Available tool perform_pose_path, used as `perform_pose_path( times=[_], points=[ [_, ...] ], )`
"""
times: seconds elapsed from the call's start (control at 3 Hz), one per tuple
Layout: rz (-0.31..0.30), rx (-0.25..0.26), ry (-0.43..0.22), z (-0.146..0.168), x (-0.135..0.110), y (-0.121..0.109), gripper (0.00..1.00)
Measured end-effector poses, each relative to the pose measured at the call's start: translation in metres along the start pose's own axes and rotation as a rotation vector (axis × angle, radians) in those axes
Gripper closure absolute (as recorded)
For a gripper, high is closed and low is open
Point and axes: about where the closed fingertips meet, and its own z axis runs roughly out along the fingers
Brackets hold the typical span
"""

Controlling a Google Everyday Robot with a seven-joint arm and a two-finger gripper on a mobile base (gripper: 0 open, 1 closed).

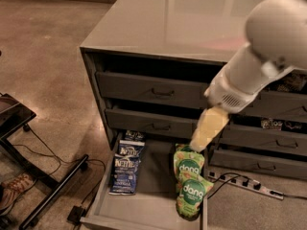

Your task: Pick blue chip bag from bottom drawer and place on counter

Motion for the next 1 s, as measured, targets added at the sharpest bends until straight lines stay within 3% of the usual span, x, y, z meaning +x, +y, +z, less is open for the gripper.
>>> perform_pose_path(
  times=[0.33, 0.67, 1.0],
  points=[
    [0.069, -0.121, 0.008, 0.062, 0.003, 0.016, 0.00],
    [0.085, -0.216, 0.020, 0.091, 0.004, 0.023, 0.00],
    [0.085, -0.216, 0.020, 0.091, 0.004, 0.023, 0.00]
  ],
)
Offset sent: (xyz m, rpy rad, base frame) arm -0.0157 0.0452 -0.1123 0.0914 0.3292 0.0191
